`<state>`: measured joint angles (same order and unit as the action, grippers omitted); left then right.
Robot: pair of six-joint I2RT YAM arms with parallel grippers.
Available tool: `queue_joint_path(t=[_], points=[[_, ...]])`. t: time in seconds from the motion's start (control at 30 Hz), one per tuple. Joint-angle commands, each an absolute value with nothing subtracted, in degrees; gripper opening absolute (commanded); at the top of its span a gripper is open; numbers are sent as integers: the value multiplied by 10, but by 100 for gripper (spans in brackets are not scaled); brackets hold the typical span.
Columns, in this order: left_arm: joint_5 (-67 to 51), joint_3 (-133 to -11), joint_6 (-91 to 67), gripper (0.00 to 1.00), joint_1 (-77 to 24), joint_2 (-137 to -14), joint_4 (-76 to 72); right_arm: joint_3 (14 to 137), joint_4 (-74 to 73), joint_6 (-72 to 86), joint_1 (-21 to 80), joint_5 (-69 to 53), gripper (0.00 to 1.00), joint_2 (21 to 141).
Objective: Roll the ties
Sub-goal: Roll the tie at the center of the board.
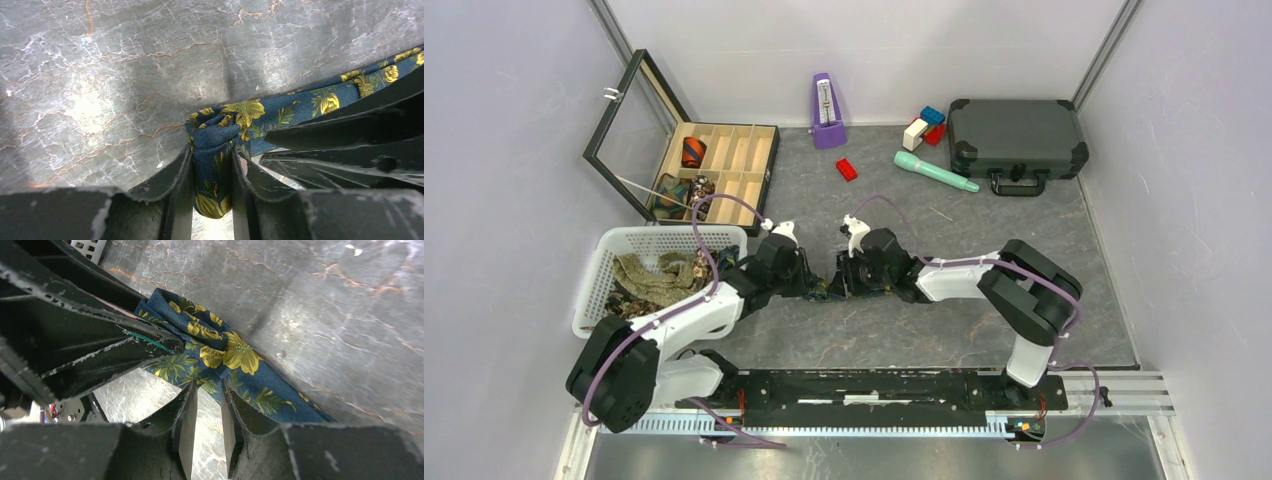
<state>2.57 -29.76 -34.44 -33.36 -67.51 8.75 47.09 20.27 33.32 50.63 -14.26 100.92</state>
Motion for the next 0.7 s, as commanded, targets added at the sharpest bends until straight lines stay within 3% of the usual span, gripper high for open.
queue_joint_path(t=[0.0, 0.33, 0.67], points=[[85, -336, -312, 13, -354, -668, 141, 510, 255, 356, 521, -170, 30, 1043], [182, -402, -304, 12, -404, -707, 231, 530, 242, 338, 521, -178, 30, 1060], [257, -447, -303, 12, -441, -769, 278, 404, 203, 300, 463, -129, 30, 919]])
